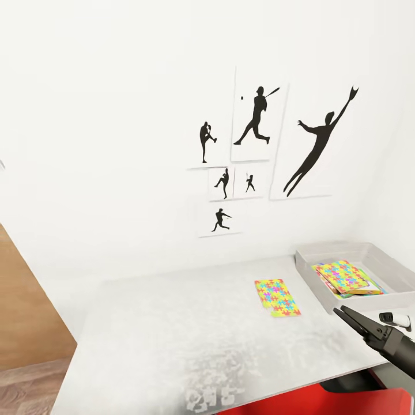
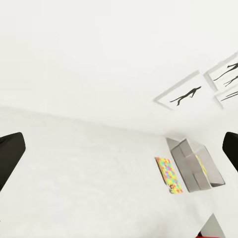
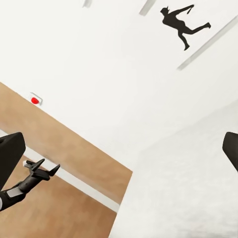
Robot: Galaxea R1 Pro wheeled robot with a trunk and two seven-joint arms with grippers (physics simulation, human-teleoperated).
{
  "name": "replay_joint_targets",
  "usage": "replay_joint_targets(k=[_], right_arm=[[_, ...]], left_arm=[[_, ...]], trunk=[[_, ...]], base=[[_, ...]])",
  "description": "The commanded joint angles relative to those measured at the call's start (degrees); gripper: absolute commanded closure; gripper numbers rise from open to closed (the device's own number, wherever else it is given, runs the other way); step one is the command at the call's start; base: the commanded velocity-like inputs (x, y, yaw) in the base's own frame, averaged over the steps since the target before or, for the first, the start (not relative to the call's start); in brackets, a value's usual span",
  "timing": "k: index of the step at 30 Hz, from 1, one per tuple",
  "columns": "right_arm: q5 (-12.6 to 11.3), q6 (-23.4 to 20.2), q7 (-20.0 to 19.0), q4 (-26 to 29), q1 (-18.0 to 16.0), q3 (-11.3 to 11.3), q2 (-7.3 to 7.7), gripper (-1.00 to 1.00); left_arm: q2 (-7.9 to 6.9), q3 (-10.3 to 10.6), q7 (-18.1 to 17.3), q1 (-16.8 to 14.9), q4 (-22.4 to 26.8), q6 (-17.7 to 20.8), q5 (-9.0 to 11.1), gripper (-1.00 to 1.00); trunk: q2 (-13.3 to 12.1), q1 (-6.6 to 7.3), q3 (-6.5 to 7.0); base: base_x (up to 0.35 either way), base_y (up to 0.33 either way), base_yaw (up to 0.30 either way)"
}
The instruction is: Put all the toys in the child's room - the three board games (two on the bed and one on the table), the two jigsaw puzzles on the table, and the tennis ball on the table - inside the toy box on the table in the child's room.
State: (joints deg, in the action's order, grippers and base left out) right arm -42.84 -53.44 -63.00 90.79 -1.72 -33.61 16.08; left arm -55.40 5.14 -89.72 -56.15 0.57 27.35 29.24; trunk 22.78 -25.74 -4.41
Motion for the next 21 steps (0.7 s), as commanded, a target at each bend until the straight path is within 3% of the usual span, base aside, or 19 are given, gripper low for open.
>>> replay_joint_targets(k=[1,21], right_arm=[[0.0,-0.3,-0.1,0.0,-0.1,0.0,0.01,-1.00],[0.0,-0.2,0.2,-0.2,-0.1,0.0,-0.04,-1.00]], left_arm=[[-0.02,0.5,-0.3,-0.1,0.0,0.6,0.3,-1.00],[-0.05,0.5,-0.3,-0.1,0.0,0.6,0.3,-1.00]], trunk=[[0.1,-0.04,-0.13],[0.1,-0.04,-0.13]], base=[[0.000,0.008,0.000],[0.000,0.002,0.000]])
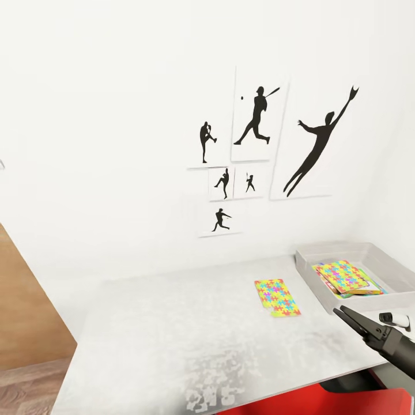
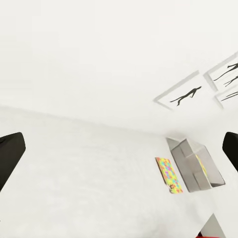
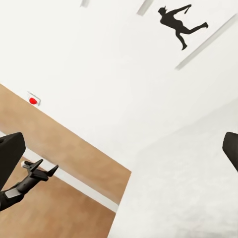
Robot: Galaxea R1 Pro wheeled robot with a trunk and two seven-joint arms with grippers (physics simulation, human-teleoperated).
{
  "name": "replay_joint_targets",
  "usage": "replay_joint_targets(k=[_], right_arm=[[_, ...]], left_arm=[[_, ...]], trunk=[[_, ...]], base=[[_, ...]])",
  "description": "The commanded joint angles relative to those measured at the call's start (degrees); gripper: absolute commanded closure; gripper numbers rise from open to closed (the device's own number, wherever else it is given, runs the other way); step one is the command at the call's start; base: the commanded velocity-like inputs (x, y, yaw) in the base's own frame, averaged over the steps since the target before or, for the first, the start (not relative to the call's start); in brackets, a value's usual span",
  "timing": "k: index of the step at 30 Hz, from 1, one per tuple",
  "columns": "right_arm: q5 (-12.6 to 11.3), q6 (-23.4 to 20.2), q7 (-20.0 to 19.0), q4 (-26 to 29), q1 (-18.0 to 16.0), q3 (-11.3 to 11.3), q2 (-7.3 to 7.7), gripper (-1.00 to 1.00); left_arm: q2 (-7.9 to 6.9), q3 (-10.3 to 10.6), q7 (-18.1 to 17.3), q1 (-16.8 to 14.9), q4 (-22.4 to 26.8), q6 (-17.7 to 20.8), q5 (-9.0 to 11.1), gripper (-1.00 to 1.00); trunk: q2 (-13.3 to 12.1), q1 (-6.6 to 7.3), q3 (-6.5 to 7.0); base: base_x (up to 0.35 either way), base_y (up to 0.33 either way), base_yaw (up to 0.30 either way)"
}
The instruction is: Put all the toys in the child's room - the three board games (two on the bed and one on the table), the two jigsaw puzzles on the table, and the tennis ball on the table - inside the toy box on the table in the child's room.
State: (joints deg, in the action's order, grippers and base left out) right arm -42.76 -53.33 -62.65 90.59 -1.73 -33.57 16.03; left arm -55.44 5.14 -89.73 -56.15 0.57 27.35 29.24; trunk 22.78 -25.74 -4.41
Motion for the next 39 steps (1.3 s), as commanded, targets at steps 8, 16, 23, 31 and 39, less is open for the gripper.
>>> replay_joint_targets(k=[8,16,23,31,39], right_arm=[[0.0,-0.3,-0.1,0.1,-0.1,-0.2,0.05,-1.00],[0.0,-0.2,0.0,0.2,-0.1,-0.1,0.04,-1.00],[0.0,0.0,0.1,0.3,-0.1,0.2,-0.01,-1.00],[0.0,-0.6,1.6,0.4,-0.1,1.9,-0.10,-1.00],[0.0,-3.2,8.4,0.4,-1.2,4.9,0.43,-1.00]], left_arm=[[-0.02,0.5,-0.3,-0.1,0.0,0.6,0.3,-1.00],[0.04,0.5,-0.3,-0.1,0.0,0.6,0.3,-1.00],[0.25,0.5,-0.3,-0.1,0.0,0.6,0.3,-1.00],[1.35,0.6,-0.3,-0.1,0.5,0.6,0.3,-1.00],[6.12,0.9,-0.3,-0.1,3.3,1.3,0.3,-1.00]], trunk=[[0.1,-0.04,-0.13],[0.1,-0.04,-0.13],[0.1,-0.04,-0.13],[0.1,-0.04,-0.13],[0.1,-0.04,-0.13]], base=[[0.000,0.000,0.000],[0.000,0.000,0.000],[0.000,0.000,0.000],[0.000,0.000,0.000],[0.000,0.000,0.000]])
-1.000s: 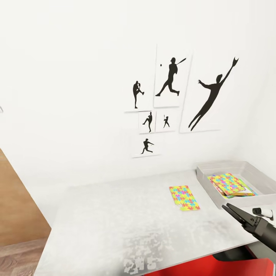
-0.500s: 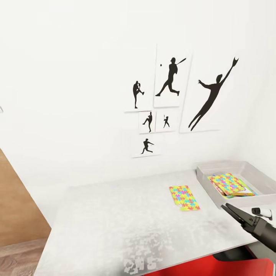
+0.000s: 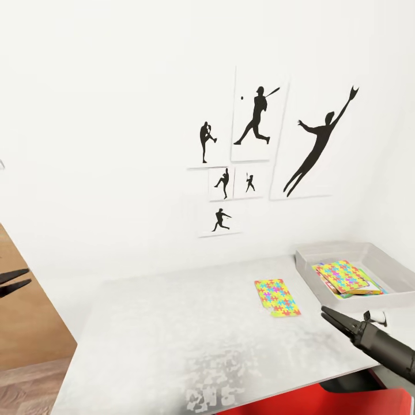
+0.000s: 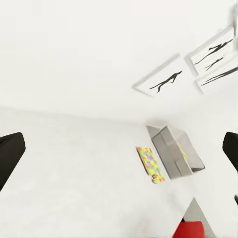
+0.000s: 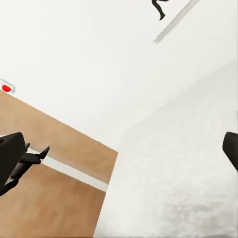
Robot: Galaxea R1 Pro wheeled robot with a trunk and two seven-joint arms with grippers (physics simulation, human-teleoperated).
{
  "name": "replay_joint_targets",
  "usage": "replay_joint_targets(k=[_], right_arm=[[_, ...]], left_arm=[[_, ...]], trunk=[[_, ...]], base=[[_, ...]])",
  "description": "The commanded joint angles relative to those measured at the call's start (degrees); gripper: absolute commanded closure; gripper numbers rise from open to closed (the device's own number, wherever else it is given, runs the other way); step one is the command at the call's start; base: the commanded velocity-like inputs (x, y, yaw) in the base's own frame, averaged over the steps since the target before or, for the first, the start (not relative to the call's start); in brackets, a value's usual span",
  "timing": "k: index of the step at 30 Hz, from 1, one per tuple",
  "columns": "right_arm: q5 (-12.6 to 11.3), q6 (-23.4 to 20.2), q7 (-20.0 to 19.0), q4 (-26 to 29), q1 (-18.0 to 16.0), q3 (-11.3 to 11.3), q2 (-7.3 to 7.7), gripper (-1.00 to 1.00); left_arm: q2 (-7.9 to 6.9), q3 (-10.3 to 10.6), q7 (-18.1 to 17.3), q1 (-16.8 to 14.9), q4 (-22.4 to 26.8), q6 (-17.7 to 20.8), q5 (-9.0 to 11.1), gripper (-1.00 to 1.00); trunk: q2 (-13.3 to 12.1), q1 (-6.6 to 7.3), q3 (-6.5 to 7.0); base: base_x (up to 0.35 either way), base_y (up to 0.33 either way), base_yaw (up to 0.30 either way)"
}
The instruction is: Put all the toys in the child's room - the three board games (two on the bed and one on the table), the two jigsaw puzzles on the table, and the tennis ball on the table - inside the toy box on the table in the child's room.
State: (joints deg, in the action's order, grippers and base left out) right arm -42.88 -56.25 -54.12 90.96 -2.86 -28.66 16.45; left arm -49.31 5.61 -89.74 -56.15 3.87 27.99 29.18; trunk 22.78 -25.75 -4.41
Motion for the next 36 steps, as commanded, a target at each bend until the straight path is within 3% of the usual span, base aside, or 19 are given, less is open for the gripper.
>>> replay_joint_targets(k=[1,7,12,17,23,26,29,30,36], right_arm=[[0.0,-1.0,1.2,0.0,-0.9,0.1,0.06,-1.00],[-0.5,-3.8,9.8,-0.1,-8.1,1.5,-0.06,-1.00],[-0.7,-3.8,15.9,-0.4,-15.2,6.1,0.06,-1.00],[-0.8,-3.8,22.6,-2.6,-23.3,12.7,-0.16,-1.00],[-0.9,-3.8,31.7,-10.2,-33.0,19.6,-0.88,-1.00],[-1.0,-3.8,35.6,-15.2,-37.7,22.0,-2.13,-1.00],[-0.7,-3.8,40.5,-22.3,-43.3,24.1,-4.71,-1.00],[-0.6,-3.8,43.5,-25.8,-46.0,24.7,-6.28,-1.00],[-0.2,-3.8,56.2,-37.1,-53.7,25.5,-11.08,-1.00]], left_arm=[[0.78,0.6,-0.3,-0.1,0.9,1.0,0.3,-1.00],[5.32,3.3,-0.3,-0.1,8.7,6.3,0.1,-1.00],[7.82,6.2,0.0,-0.1,16.3,11.7,-0.1,-1.00],[10.27,7.3,6.8,-0.2,23.6,16.4,-0.1,-1.00],[13.33,7.7,16.1,-0.4,29.5,21.0,0.0,-1.00],[14.51,7.7,19.5,-0.5,31.0,22.1,0.1,-1.00],[15.55,7.7,22.1,-0.7,32.1,23.0,0.3,-1.00],[16.18,7.7,22.9,-0.7,32.4,23.4,0.2,-1.00],[17.74,7.7,25.1,-0.8,32.8,24.1,0.1,-1.00]], trunk=[[0.1,-0.03,-0.14],[0.1,-0.03,-0.14],[0.1,-0.03,-0.14],[0.1,-0.03,-0.14],[0.1,-0.03,-0.14],[0.1,-0.03,-0.14],[0.1,-0.03,-0.14],[0.1,-0.03,-0.14],[0.1,-0.03,-0.14]], base=[[0.000,0.000,0.000],[0.000,0.000,0.000],[0.000,0.000,0.000],[0.000,0.000,0.000],[0.000,0.000,0.000],[0.000,0.000,0.000],[0.000,0.000,0.000],[0.000,0.000,0.000],[0.000,0.000,0.000]])
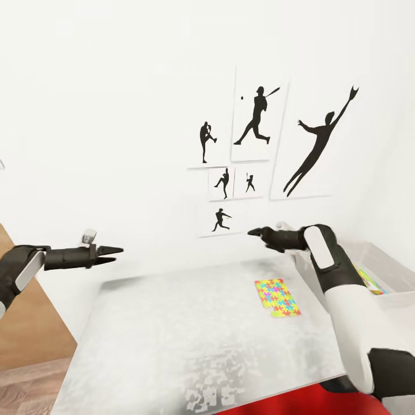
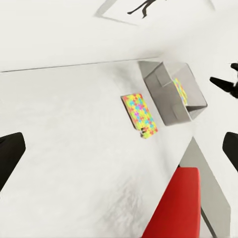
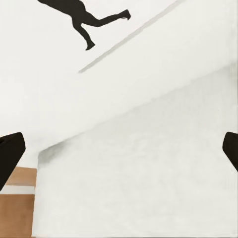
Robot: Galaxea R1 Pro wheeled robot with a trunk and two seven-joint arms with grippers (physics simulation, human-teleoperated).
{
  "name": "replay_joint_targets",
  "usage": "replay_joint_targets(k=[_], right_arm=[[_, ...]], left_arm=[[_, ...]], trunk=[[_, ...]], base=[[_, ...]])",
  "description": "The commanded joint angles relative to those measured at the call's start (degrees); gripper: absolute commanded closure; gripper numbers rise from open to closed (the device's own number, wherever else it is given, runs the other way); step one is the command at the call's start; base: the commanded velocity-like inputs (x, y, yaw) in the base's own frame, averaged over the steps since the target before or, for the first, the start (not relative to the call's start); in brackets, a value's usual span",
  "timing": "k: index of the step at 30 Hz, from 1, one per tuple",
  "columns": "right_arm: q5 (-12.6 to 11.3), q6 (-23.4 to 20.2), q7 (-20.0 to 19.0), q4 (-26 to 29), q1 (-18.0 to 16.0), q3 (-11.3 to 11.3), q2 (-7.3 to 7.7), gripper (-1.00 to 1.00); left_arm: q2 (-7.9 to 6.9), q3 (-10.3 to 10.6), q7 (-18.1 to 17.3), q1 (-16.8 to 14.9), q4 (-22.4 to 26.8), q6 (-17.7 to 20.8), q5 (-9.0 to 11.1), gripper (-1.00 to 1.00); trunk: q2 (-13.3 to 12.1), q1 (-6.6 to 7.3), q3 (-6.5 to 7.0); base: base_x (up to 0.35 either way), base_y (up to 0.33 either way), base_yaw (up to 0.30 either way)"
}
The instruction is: Put all the toys in the child's room - the three board games (two on the bed and one on the table), the two jigsaw puzzles on the table, and the tennis ball on the table - inside the toy box on the table in the child's room.
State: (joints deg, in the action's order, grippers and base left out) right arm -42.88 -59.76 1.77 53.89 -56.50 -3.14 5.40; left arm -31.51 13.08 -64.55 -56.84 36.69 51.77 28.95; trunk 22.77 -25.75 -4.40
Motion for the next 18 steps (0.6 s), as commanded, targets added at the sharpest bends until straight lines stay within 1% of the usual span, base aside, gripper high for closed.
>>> replay_joint_targets(k=[1,2,3,6,9,11,13,18], right_arm=[[-0.2,-0.2,2.9,-1.8,-1.3,0.0,-0.79,-1.00],[-0.1,-0.2,8.3,-5.0,-3.4,0.1,-2.25,-1.00],[-0.1,-0.2,11.0,-6.5,-4.4,0.1,-2.95,-1.00],[0.0,-0.2,18.7,-10.0,-7.1,0.1,-4.76,-1.00],[0.0,-0.2,24.5,-12.4,-8.9,0.1,-6.03,-1.00],[0.0,-0.2,26.9,-13.5,-9.7,0.1,-6.53,-1.00],[-0.1,-0.2,28.4,-14.2,-10.3,0.1,-6.80,-1.00],[-0.2,-0.2,30.3,-14.8,-10.8,0.1,-7.07,-1.00]], left_arm=[[0.08,0.3,0.6,-0.1,0.0,0.4,0.3,-1.00],[0.33,0.3,1.8,-0.1,0.0,0.5,0.3,-1.00],[0.45,0.3,2.4,-0.1,0.1,0.6,0.4,-1.00],[0.70,0.3,4.0,-0.2,0.1,1.2,0.4,-1.00],[0.95,0.3,5.3,-0.3,0.2,2.1,0.4,-1.00],[1.21,0.3,6.1,-0.4,0.5,2.5,0.3,-1.00],[1.62,0.3,7.1,-0.4,1.0,2.8,0.3,-1.00],[3.00,0.3,11.3,-0.4,2.8,3.3,0.2,-1.00]], trunk=[[0.1,-0.04,-0.14],[0.1,-0.04,-0.14],[0.1,-0.04,-0.14],[0.1,-0.04,-0.14],[0.1,-0.04,-0.14],[0.1,-0.04,-0.14],[0.1,-0.04,-0.14],[0.1,-0.04,-0.14]], base=[[0.000,0.000,0.000],[0.000,0.000,0.000],[0.000,0.000,0.000],[0.000,0.000,0.000],[0.000,0.000,0.000],[0.000,0.000,0.000],[0.000,0.000,0.000],[0.000,0.000,0.000]])
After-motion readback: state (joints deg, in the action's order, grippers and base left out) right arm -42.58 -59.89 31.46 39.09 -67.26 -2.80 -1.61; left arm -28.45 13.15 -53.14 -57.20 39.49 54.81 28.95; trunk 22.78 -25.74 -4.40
